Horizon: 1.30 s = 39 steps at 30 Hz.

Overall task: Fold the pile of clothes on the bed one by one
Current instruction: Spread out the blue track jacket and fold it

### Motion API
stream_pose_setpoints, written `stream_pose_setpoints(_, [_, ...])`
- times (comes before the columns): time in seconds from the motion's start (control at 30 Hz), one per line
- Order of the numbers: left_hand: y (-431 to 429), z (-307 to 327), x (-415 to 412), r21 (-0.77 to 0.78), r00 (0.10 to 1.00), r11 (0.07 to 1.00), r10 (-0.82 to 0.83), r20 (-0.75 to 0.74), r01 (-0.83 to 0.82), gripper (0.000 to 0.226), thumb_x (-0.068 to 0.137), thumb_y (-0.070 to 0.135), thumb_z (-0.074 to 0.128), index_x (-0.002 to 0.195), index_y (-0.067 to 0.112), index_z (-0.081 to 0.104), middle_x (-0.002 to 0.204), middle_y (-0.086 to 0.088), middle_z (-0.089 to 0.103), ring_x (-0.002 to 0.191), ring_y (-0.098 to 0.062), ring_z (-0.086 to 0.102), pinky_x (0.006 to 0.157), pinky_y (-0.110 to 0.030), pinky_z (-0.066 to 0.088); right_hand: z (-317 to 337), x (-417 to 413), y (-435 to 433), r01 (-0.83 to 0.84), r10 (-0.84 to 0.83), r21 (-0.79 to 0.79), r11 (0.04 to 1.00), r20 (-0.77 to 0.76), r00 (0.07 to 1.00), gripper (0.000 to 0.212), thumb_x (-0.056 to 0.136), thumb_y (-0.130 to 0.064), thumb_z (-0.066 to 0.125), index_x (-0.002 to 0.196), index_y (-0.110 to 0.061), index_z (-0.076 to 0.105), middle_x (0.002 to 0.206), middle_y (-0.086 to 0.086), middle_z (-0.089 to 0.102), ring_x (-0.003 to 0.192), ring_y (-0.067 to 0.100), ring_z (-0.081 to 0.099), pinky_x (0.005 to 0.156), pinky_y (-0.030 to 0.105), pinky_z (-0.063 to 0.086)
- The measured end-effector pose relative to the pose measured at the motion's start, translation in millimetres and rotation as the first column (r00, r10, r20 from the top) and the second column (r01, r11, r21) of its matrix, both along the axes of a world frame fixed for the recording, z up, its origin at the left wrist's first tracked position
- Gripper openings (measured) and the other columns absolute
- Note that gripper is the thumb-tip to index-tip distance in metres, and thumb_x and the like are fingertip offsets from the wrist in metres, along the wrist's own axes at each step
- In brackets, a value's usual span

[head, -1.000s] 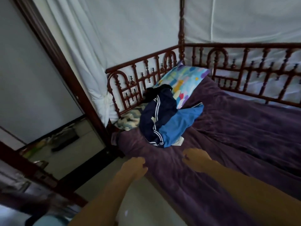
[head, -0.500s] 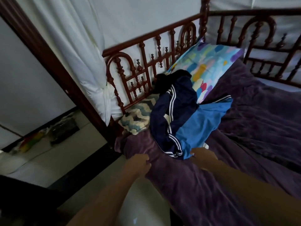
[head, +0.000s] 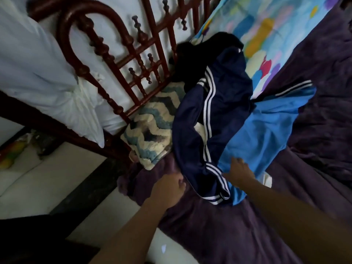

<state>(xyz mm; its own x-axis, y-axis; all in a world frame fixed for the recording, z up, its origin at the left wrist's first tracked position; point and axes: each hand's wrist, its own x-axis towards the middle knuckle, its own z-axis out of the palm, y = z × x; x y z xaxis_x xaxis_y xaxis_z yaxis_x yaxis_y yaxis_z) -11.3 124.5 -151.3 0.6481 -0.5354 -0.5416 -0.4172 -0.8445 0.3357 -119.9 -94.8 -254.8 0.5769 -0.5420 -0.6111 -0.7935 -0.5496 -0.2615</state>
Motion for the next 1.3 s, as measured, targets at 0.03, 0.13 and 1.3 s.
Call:
stream_pose_setpoints(0.03, [2,-9,2,0.006,1.000,1.000,0.001,-0.010,-0.001,0.026,0.092,0.034,0.052,0.108,0.017,0.062,0.104,0.000,0.068,0.099,-0.019,0.061,0.078,-0.026,0.043,-14,6,3,0.030,-0.030,0.010,0.999,-0.016,0.999,0.085,0.081,-0.051,0.067,0.144,-0.011,0.025,0.143,0.015,0.030,0.131,0.037,0.035,0.101,0.047,0.039])
stream_pose_setpoints(0.13, [10,-29,6,0.039,1.000,0.999,-0.021,-0.023,0.022,0.026,0.091,0.037,0.051,0.111,0.023,0.062,0.107,0.003,0.068,0.104,-0.018,0.061,0.082,-0.026,0.045,-45,12,14,0.059,-0.064,-0.085,0.995,-0.052,0.997,0.089,0.079,-0.049,0.070,0.144,-0.011,0.022,0.143,0.015,0.028,0.130,0.037,0.033,0.099,0.047,0.041])
stream_pose_setpoints(1.3, [-184,385,35,-0.859,0.789,0.185,-0.521,0.326,0.477,0.011,0.083,-0.007,0.050,0.080,-0.004,0.061,0.071,-0.012,0.050,0.070,-0.017,0.046,0.062,-0.027,0.031,452,-119,-35,0.593,-0.324,-0.624,0.509,0.500,0.803,0.030,0.075,-0.028,0.072,0.100,-0.019,0.057,0.096,0.015,0.061,0.089,0.036,0.058,0.066,0.036,0.038])
